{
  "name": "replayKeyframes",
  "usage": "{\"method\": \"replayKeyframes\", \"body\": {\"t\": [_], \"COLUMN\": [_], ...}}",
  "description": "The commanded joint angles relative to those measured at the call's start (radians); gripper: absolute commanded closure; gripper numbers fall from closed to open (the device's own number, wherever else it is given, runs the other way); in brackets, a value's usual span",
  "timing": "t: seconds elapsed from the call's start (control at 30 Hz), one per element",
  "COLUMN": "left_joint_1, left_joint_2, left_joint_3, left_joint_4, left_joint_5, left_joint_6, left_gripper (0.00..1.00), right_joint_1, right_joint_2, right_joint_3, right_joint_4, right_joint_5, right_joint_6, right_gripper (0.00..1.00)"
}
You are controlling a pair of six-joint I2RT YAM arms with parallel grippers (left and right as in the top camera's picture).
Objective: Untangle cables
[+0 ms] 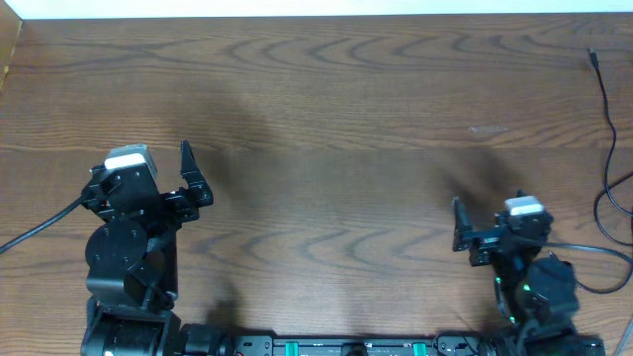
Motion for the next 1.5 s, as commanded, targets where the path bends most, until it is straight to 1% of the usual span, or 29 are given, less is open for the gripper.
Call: {"method": "replayKeyframes", "body": {"t": [0.0,0.07,0.13,0.33,0.5,0.97,1.1,1.23,1.3,1.47], "left_joint_1": [0.003,0.003,0.003,0.003,0.003,0.003,0.003,0.003,0.003,0.003], "left_joint_2": [-0.003,-0.003,-0.003,-0.003,-0.003,-0.003,-0.003,-0.003,-0.003,-0.003], "left_joint_3": [0.006,0.006,0.006,0.006,0.006,0.006,0.006,0.006,0.006,0.006], "left_joint_4": [0.0,0.0,0.0,-0.003,-0.003,-0.006,-0.01,-0.009,-0.01,0.012], "left_joint_5": [-0.013,-0.013,-0.013,-0.013,-0.013,-0.013,-0.013,-0.013,-0.013,-0.013], "left_joint_6": [0.006,0.006,0.006,0.006,0.006,0.005,0.005,0.005,0.005,0.005], "left_gripper": [0.02,0.02,0.02,0.02,0.02,0.02,0.02,0.02,0.02,0.02], "right_joint_1": [-0.004,-0.004,-0.004,-0.004,-0.005,-0.005,-0.022,-0.051,-0.073,-0.145], "right_joint_2": [-0.003,-0.003,-0.003,-0.003,-0.001,-0.001,-0.093,-0.24,-0.213,-0.232], "right_joint_3": [-0.085,-0.129,-0.165,-0.22,-0.219,-0.219,-0.22,-0.22,-0.22,-0.225], "right_joint_4": [0.085,0.154,0.184,0.18,0.182,0.182,0.183,0.19,0.223,0.194], "right_joint_5": [-0.008,0.01,0.04,0.059,0.084,0.074,0.074,0.074,0.074,0.071], "right_joint_6": [-0.017,-0.017,-0.018,-0.016,-0.023,-0.024,-0.024,-0.024,-0.024,-0.024], "right_gripper": [0.01,0.01,0.01,0.01,0.01,0.01,0.01,0.01,0.01,0.01]}}
